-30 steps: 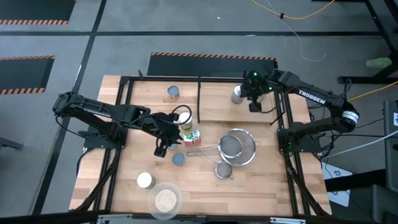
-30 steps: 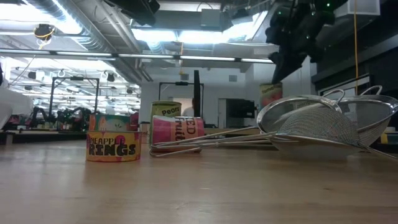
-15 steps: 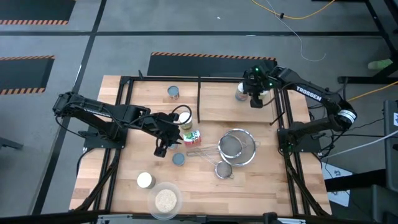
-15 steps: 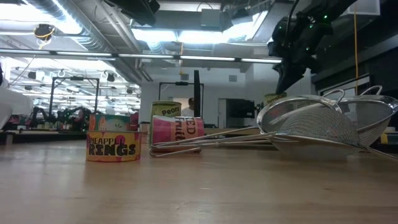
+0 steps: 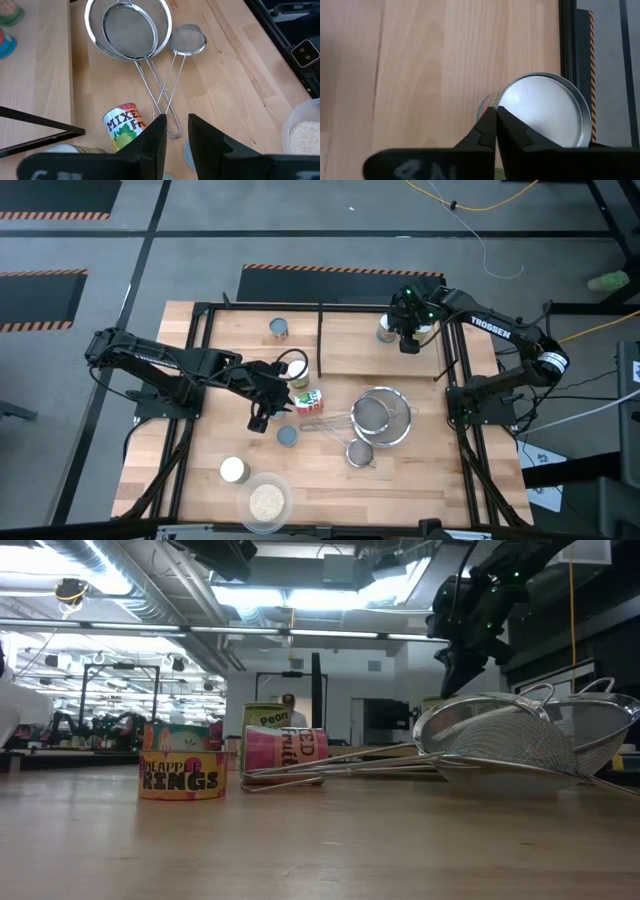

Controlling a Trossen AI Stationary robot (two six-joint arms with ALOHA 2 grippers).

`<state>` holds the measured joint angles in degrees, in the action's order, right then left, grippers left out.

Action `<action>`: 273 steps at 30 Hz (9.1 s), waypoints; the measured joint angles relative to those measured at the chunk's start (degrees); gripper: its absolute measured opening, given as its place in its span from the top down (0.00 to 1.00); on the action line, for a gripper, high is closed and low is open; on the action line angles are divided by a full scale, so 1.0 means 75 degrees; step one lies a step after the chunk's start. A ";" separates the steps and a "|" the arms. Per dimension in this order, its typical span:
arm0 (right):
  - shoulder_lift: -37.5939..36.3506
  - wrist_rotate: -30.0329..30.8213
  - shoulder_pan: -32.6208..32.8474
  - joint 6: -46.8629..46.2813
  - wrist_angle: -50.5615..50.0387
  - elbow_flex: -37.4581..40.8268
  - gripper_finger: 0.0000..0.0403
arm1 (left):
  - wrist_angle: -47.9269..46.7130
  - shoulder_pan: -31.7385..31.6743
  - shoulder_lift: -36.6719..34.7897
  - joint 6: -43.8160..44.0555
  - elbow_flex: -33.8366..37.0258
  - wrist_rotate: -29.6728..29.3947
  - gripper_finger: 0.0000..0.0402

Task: Pick and place cans onto a shelf
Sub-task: Put the canned tomatoes on the shelf, then put the canned pears on the shelf

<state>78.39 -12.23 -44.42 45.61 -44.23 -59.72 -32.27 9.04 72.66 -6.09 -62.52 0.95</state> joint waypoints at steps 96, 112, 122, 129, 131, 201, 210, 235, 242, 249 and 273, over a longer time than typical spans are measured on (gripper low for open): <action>-0.0560 -0.2922 0.3861 -0.1303 -0.0076 -0.1329 0.74 | 0.0156 -0.1016 0.2187 0.0198 0.0006 -0.2647 0.82; -0.0560 -0.2916 0.3858 -0.1301 -0.0079 -0.1329 0.74 | 0.0191 -0.1299 0.2291 0.0595 0.0320 -0.2609 0.82; -0.0560 -0.2914 0.3858 -0.1301 -0.0079 -0.1329 0.74 | 0.0224 -0.1300 0.2270 0.0595 0.0443 -0.2643 0.85; -0.0560 -0.2913 0.3858 -0.1301 -0.0079 -0.1329 0.74 | 0.0218 -0.1303 0.2270 0.0592 0.0446 -0.2622 0.98; -0.0560 -0.2913 0.3858 -0.1301 -0.0079 -0.1329 0.74 | 0.0213 -0.1303 0.2270 0.0592 0.0446 -0.2620 0.99; 0.2208 -0.3062 0.5202 -0.2773 0.5360 -0.1335 0.74 | 0.1521 -0.0152 0.0393 0.0522 0.0449 0.0038 1.00; 0.2520 -0.3199 0.5199 -0.2827 0.5362 -0.1332 0.74 | 0.1510 -0.0152 0.0393 0.0524 0.0449 0.0038 1.00; 0.2646 -0.3149 0.5205 -0.2848 0.5183 -0.1332 0.74 | 0.1752 -0.0667 0.0399 0.0300 0.0452 0.0076 1.00; 0.2646 -0.2894 0.5215 -0.2854 0.5138 -0.1332 0.74 | 0.1781 -0.0714 0.0399 0.0266 0.0458 0.0040 1.00; 0.2646 -0.2742 0.5217 -0.2964 0.5132 -0.1332 0.75 | 0.1792 -0.0723 0.0399 0.0262 0.0458 0.0006 1.00; 0.2651 -0.2322 0.5222 -0.3072 0.5082 -0.1323 0.99 | 0.1827 -0.0726 0.0388 0.0255 0.0458 -0.0054 1.00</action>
<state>98.27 -29.65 -5.26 22.57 -6.11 -69.65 -18.57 3.60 75.57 -4.17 -59.09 0.54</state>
